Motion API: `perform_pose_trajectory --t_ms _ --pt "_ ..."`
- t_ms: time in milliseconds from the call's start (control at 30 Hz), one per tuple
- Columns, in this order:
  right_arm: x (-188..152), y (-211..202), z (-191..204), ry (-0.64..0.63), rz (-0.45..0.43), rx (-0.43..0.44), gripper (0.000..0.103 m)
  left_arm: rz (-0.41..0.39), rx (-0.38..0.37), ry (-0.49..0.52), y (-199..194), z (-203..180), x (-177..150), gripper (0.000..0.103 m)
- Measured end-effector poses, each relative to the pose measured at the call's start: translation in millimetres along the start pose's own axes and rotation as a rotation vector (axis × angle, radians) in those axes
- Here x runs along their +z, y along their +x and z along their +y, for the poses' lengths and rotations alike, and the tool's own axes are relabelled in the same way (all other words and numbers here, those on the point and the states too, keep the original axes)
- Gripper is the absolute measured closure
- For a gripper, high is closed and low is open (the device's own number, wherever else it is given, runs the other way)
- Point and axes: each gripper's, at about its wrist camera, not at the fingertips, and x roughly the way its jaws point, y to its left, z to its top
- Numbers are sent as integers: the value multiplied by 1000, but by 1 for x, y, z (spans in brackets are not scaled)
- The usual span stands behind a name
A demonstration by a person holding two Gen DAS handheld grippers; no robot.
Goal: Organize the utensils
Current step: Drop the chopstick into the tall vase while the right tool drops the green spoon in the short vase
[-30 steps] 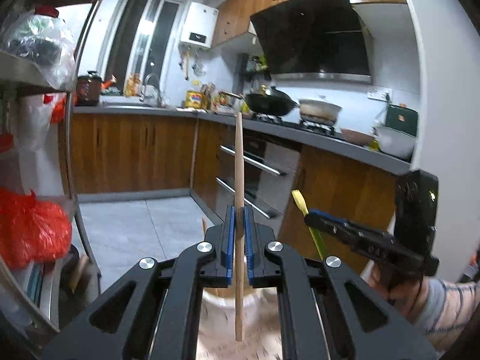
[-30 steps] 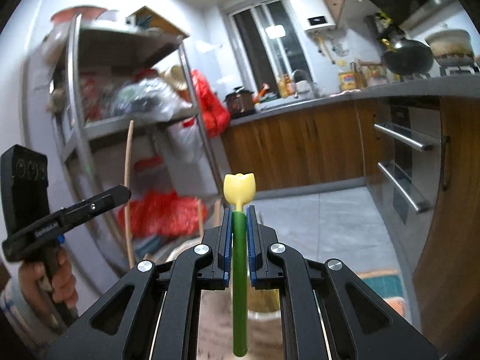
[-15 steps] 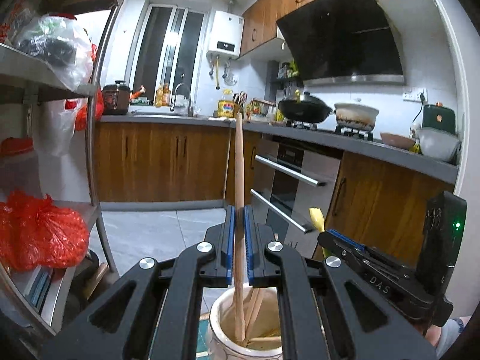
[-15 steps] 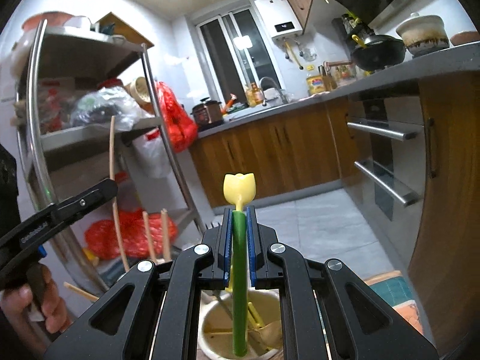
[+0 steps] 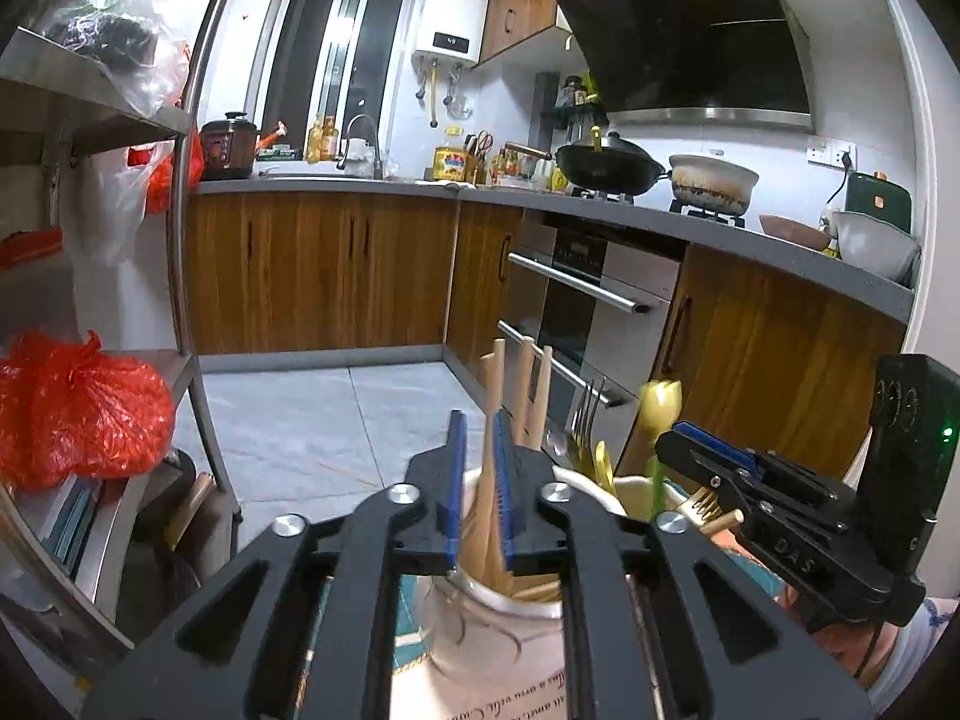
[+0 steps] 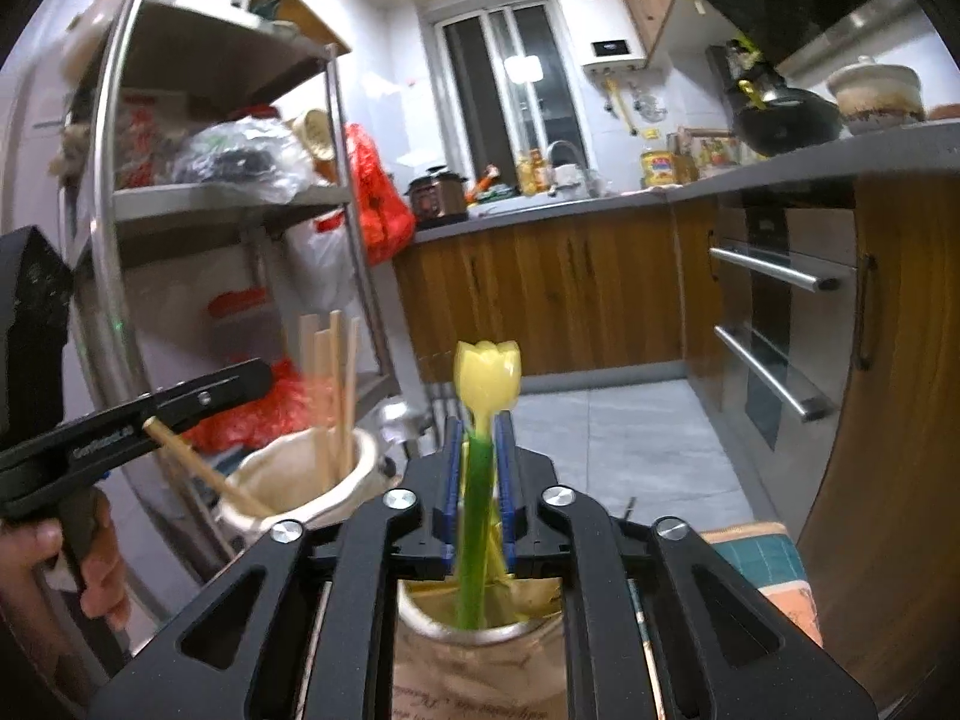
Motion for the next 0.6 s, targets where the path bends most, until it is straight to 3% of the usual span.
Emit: perform_pose_trajectory --t_ms 67,233,367,467,533,600 --pt "1 -5 6 -22 2 5 75 -7 7 -4 -5 -1 -1 70" --pt "4 -23 12 -32 -19 9 59 -20 10 -3 -25 -3 -3 64" --pt "9 -49 9 -29 -39 6 47 -28 26 19 -45 -7 -8 47" --pt "9 -65 5 -30 -34 8 33 -22 33 29 -60 -11 -16 34" --pt "7 -77 3 -31 -19 7 18 -18 35 32 -69 -14 -24 26" --pt "2 -85 1 -39 3 10 11 -19 48 39 -78 -17 -34 14"
